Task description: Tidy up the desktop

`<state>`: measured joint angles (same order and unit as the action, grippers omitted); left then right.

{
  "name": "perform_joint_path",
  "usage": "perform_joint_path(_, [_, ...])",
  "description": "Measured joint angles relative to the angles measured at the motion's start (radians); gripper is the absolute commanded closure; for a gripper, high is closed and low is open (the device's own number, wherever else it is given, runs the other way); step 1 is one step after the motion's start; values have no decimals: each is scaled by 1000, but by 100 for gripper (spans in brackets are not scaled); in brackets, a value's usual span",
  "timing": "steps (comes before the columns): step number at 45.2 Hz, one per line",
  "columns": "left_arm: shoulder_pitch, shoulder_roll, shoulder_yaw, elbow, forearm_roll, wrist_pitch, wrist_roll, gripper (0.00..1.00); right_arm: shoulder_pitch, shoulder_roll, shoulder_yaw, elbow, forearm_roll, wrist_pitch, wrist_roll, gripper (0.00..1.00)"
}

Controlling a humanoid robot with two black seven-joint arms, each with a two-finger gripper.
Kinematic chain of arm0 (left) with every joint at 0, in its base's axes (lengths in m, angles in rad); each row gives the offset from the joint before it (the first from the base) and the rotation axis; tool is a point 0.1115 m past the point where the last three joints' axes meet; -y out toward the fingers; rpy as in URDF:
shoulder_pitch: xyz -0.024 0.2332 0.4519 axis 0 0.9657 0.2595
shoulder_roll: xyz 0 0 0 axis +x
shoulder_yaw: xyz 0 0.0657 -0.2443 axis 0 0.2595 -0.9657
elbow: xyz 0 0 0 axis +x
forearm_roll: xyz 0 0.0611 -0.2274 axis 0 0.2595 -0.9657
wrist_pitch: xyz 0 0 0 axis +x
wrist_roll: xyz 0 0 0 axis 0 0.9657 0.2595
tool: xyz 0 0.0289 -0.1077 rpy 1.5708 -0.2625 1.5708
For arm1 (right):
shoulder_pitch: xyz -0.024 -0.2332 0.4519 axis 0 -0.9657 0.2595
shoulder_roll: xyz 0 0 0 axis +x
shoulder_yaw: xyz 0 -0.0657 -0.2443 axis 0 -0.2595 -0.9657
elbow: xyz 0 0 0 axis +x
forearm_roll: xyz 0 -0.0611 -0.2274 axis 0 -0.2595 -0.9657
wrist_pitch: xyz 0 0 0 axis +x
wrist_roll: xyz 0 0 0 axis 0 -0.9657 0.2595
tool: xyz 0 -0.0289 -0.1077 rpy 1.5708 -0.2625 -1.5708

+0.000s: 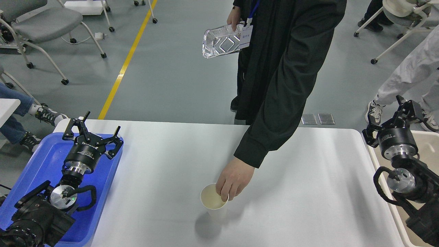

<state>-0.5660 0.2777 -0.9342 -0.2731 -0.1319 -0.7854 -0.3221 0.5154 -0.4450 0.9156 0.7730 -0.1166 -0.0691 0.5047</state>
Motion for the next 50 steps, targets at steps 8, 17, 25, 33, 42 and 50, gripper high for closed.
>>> perform_joint_path(8, [0, 0, 0, 0, 0, 0, 0, 0, 0, 4, 0, 0, 0, 0, 0, 0])
perform_joint_path(17, [0, 0, 0, 0, 0, 0, 1, 0, -2, 6, -1, -1, 0, 0, 0, 0])
perform_joint_path(25, [0, 0, 0, 0, 0, 0, 1, 0, -2, 4, -1, 0, 0, 1, 1, 0])
perform_joint_path(33, [0, 0, 0, 0, 0, 0, 0, 0, 0, 1, 3, 1, 0, 2, 1, 0])
perform_joint_path(42, [0, 0, 0, 0, 0, 0, 0, 0, 6, 2, 4, -3, -1, 3, 1, 0])
perform_joint_path(50, [0, 0, 0, 0, 0, 0, 0, 0, 8, 3, 3, -6, -1, 3, 2, 0])
